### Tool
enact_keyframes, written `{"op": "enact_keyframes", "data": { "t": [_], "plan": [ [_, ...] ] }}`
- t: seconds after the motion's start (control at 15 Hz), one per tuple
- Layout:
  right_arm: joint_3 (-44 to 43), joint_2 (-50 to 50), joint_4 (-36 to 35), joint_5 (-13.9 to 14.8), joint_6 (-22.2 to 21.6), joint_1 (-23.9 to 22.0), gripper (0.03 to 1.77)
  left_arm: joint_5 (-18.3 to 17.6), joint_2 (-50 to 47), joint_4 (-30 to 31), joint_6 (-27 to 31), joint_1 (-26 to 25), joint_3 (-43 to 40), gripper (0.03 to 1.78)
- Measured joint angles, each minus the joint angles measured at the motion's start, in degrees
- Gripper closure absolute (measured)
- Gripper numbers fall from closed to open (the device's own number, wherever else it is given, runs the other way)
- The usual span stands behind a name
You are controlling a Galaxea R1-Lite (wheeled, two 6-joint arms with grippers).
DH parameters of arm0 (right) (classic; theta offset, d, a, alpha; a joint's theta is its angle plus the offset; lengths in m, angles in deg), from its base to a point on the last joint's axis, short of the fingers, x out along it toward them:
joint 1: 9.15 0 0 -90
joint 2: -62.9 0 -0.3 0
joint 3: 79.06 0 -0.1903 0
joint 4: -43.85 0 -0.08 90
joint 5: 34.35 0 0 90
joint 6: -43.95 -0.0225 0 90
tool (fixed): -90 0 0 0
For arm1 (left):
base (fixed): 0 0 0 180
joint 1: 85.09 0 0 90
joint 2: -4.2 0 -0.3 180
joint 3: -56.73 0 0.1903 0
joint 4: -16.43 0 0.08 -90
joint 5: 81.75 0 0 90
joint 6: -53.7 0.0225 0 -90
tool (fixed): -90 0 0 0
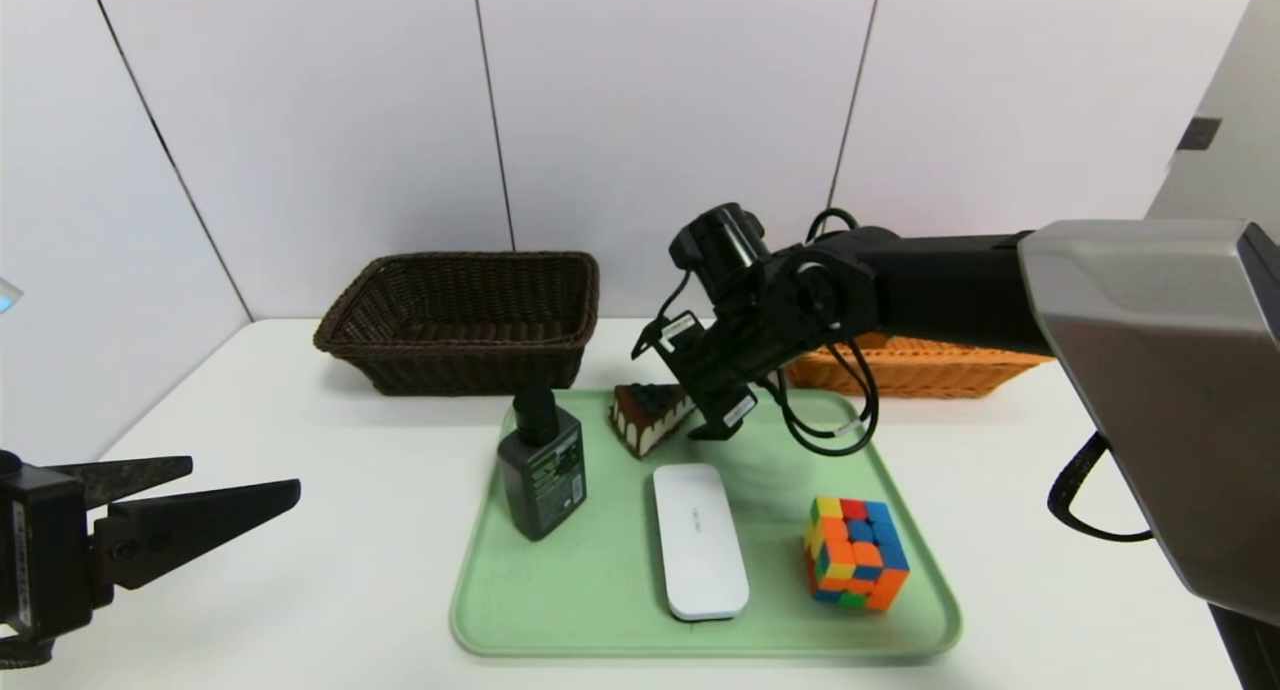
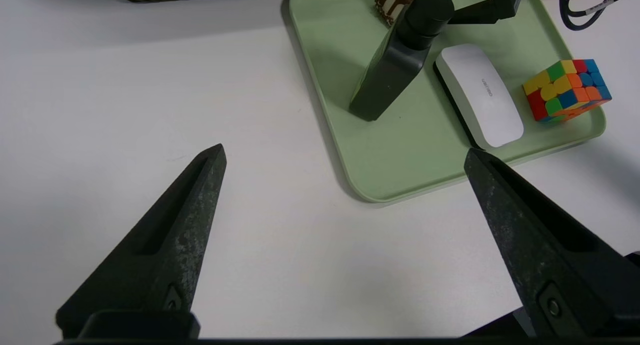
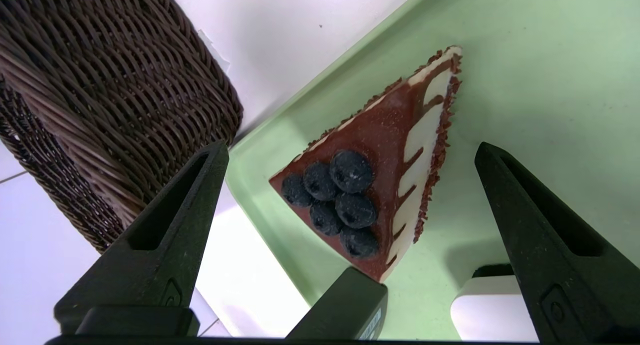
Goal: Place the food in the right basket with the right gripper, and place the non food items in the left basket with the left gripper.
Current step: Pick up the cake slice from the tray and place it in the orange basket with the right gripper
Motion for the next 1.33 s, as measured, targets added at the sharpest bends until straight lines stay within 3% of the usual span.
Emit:
{"op": "enact_keyframes", "data": {
  "t": [0.53,0.8,1.0,1.07,1.33],
  "plan": [
    [0.0,0.8,-0.6,0.0,0.1,0.2,0.15,0.0,0.1,0.0,0.0,0.0,0.0,0.12],
    [0.0,1.0,-0.6,0.0,0.3,0.2,0.79,0.0,0.1,0.0,0.0,0.0,0.0,0.12],
    [0.0,1.2,-0.7,0.0,0.3,0.3,1.08,0.0,0.1,0.0,0.0,0.0,0.0,0.12],
    [0.0,1.2,-0.7,0.0,0.3,0.3,1.51,0.0,0.2,0.0,-0.1,0.0,0.0,0.12],
    [0.0,0.9,-0.5,0.0,0.3,0.3,1.56,0.1,0.3,0.1,-0.1,0.0,0.2,0.12]
  ]
}}
